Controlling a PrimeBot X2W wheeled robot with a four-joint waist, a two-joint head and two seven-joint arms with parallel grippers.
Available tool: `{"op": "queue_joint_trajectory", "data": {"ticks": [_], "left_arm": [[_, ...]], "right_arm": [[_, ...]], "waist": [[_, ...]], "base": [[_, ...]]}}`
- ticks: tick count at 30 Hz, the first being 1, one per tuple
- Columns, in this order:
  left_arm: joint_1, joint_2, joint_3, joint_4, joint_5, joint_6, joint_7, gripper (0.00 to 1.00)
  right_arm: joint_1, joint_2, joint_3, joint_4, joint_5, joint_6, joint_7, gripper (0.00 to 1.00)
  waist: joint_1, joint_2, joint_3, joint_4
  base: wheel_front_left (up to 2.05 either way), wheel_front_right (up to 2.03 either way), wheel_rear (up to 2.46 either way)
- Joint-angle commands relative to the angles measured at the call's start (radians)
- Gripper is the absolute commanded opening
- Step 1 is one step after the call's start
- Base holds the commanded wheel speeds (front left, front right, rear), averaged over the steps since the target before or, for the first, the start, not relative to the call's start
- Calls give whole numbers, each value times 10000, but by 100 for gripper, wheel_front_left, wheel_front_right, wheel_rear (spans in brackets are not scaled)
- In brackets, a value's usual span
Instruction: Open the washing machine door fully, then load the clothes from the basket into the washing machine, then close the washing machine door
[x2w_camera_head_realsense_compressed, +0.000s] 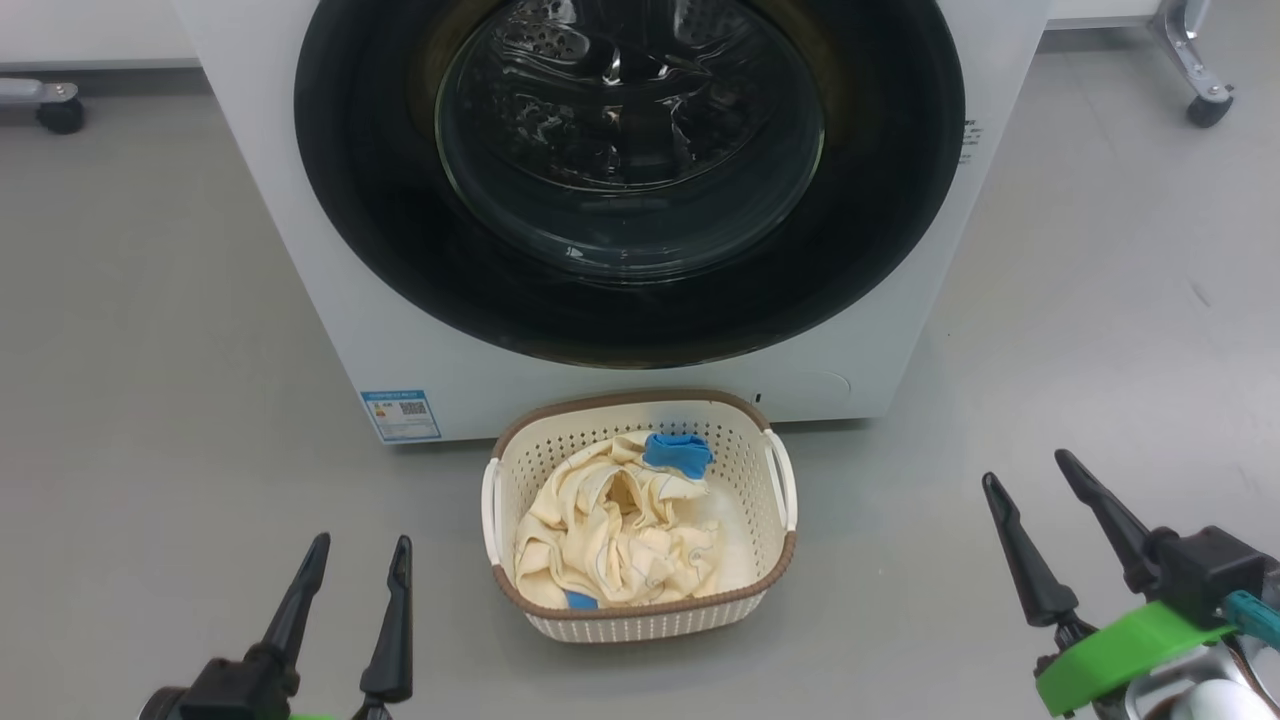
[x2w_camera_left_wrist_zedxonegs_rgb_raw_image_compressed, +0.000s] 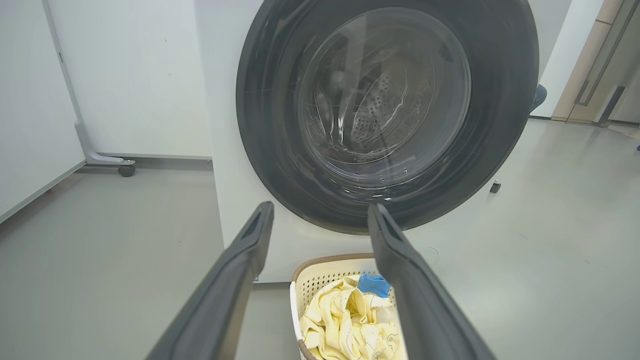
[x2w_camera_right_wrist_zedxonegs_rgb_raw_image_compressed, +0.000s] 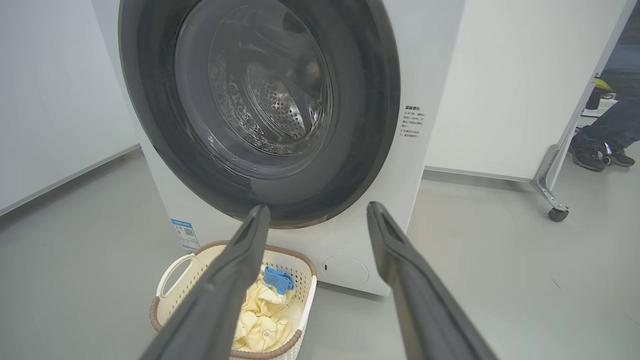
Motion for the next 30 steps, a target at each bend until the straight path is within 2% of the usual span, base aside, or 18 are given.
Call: {"op": "queue_joint_trajectory", "data": {"ticks": [1,24,25,26,28,30], "left_arm": [[-247,125,362,-370,-17,-43,-139,100],[-332,125,387,-189,-266,-20,-139,100],[-334,125,375,-195,-274,-25,-139,96],[-336,125,366,-208,-285,-29,-139,85],[-329,125,361,-234,-309,-36,-139,77],[-320,125,369,-244,-336,-42,-139,84]], "right_arm": [[-381,-104,31,-322,33,-32,-97,100],[-390,7,-74,-294,32,-32,-97,100],[-382,10,-79,-296,36,-32,-97,100],[-370,10,-86,-297,40,-32,-97,100],[-354,12,-99,-295,47,-32,-97,100],[-352,19,-108,-288,50,-32,-97,100]], "waist": [[0,0,8,-1],[0,0,35,-25],[0,0,37,-33],[0,0,38,-42],[0,0,45,-61],[0,0,54,-83]], "base": [[0,0,0],[1,1,-2],[22,22,-44],[30,30,-60],[41,41,-83],[57,57,-114]]}}
